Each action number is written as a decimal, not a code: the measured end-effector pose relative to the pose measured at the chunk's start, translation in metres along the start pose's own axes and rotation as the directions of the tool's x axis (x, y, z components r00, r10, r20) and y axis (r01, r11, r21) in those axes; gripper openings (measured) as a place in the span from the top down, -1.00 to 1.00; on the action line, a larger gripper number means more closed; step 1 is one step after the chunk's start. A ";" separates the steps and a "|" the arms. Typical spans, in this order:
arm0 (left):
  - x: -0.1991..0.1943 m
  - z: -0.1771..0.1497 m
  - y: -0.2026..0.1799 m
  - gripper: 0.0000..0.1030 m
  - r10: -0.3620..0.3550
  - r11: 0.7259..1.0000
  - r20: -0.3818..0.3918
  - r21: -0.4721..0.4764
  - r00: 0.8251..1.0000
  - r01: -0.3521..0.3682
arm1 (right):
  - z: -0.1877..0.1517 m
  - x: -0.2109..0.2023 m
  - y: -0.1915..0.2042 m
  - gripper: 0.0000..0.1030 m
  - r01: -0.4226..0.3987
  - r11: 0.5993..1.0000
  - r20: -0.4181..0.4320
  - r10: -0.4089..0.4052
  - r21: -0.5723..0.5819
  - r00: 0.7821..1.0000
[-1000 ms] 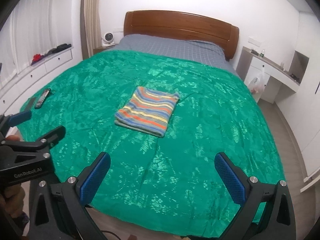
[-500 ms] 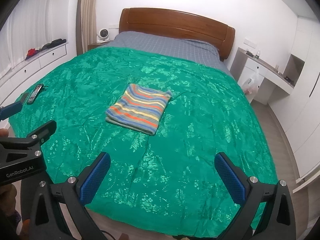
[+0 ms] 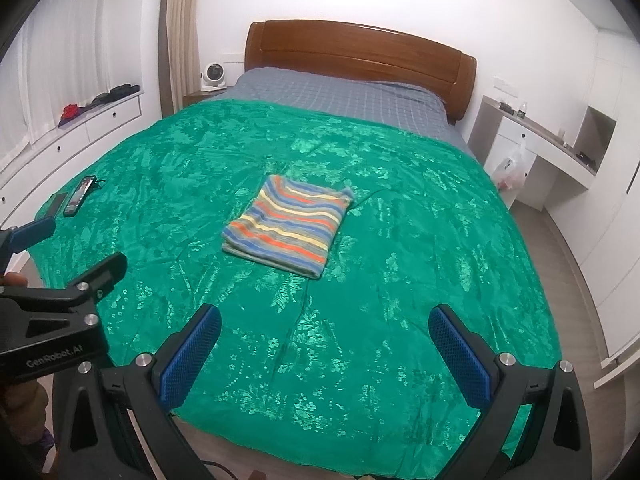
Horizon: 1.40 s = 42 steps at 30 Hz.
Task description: Fold small clothes
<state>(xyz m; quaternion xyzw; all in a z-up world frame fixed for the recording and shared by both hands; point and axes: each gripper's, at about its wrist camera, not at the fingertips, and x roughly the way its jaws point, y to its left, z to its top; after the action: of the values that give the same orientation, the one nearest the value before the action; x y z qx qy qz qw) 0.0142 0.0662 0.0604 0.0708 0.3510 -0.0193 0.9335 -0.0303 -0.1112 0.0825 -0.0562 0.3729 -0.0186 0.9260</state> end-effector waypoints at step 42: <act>0.009 -0.007 0.002 -0.99 -0.006 1.000 -0.027 -0.010 1.000 0.006 | -0.011 0.011 -0.001 -0.99 -0.004 1.000 -0.032 0.005 0.018 0.999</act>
<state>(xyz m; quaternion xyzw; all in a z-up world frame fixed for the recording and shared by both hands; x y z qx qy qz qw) 0.0165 0.0690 0.0500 0.0652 0.3638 -0.0195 0.9290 -0.0299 -0.1144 0.0678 -0.0470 0.3876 -0.0208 0.9204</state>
